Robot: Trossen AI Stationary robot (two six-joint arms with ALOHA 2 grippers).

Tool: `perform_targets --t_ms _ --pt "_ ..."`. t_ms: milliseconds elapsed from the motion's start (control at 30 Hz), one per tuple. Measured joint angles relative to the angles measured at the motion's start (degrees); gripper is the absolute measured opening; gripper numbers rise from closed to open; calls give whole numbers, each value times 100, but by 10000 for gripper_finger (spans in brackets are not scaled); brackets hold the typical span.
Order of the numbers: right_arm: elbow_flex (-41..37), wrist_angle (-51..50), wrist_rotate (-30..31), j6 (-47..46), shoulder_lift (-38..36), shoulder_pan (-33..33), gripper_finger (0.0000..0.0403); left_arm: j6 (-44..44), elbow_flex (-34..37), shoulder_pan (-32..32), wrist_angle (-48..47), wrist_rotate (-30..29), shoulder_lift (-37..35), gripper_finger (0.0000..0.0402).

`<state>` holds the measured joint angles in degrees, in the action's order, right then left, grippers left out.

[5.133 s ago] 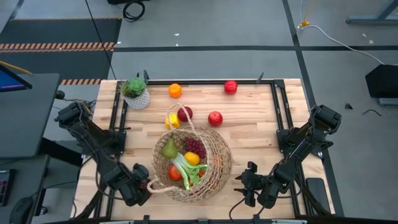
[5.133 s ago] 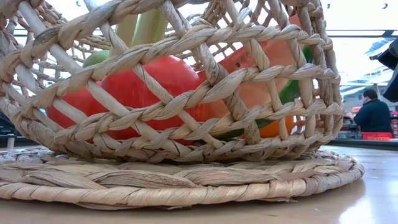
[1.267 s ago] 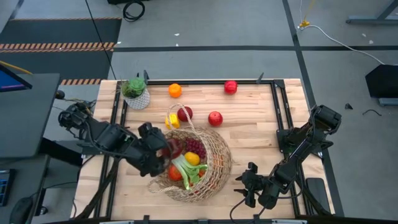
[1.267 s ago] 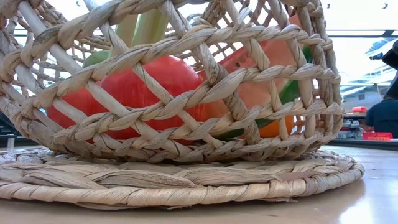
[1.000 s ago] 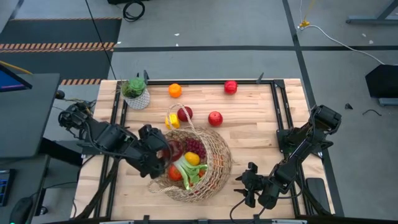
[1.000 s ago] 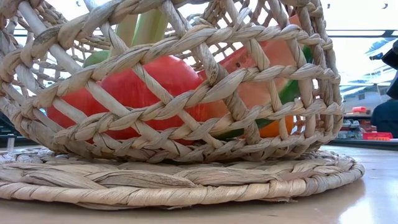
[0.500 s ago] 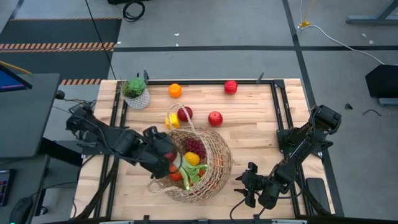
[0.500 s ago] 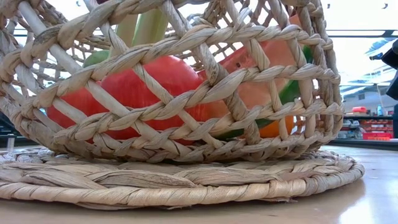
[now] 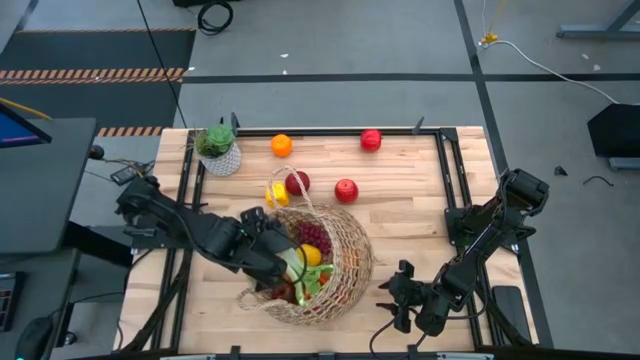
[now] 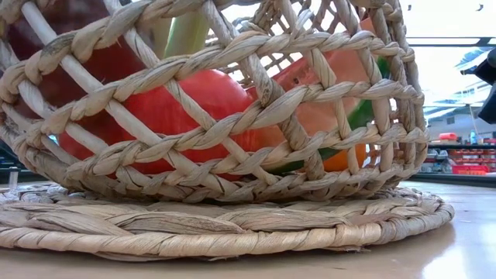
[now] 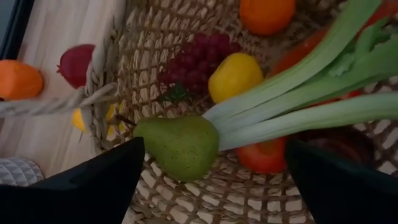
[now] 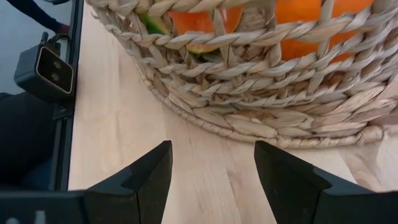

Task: Build produce basket
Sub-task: Put the apple into the basket

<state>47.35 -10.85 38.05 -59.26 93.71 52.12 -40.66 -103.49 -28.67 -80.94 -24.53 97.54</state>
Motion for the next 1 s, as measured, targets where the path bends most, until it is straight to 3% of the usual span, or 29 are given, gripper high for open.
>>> perform_targets --t_ms 267,533,733,867,1000 --pt "0 -3 316 95 0 -2 233 399 -1020 -70 45 -205 -9 393" --pt "0 -3 506 182 0 -2 233 815 -2078 -313 -33 -1767 -20 393" --pt "0 -16 721 199 0 -1 231 309 -2271 -207 -816 -2518 -59 393" --pt "0 -35 866 71 0 0 231 171 -2268 80 -915 -2342 -57 393" --pt "11 -18 885 58 0 -26 231 437 -2268 578 -907 -1701 -60 393"
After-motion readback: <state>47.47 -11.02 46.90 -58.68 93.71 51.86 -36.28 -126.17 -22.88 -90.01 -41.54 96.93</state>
